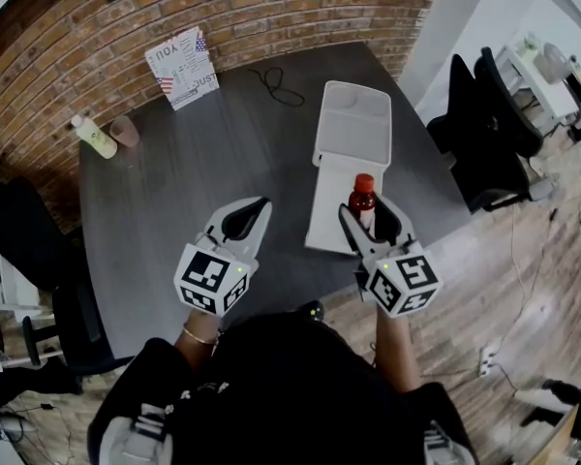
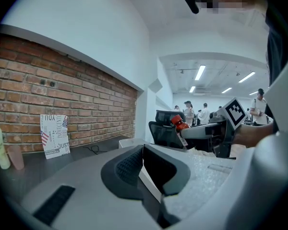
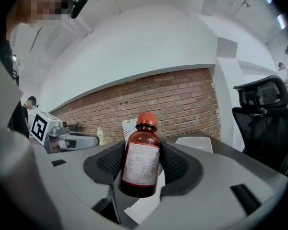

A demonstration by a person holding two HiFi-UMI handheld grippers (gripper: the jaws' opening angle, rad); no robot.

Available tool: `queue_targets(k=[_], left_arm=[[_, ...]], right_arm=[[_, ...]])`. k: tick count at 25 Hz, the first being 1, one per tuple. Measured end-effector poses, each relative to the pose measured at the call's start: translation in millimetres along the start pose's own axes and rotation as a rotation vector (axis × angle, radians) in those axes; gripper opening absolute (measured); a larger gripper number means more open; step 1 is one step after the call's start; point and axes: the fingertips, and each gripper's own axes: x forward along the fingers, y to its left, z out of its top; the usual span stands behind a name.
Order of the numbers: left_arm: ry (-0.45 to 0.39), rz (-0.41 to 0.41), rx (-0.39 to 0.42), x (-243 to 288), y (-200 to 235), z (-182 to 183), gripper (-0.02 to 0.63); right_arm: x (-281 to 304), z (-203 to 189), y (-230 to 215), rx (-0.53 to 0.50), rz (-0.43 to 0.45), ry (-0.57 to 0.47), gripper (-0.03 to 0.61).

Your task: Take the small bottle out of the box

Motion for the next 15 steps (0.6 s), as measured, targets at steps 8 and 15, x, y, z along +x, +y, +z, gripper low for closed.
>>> queue_targets(k=[8,15], left_arm=[[0.004,-0.001,-0.002,-1.3,0.7,-1.6,0.005],[0.005,-0.006,-0.004,-1.4,-0.7,-0.2,0.005]], right_arm=[[-0.1,1.3,5.3,-0.015,0.006,0.000,0.224],[-2.9,3.8,7.0,-0.031,0.002,0.007,0.224]])
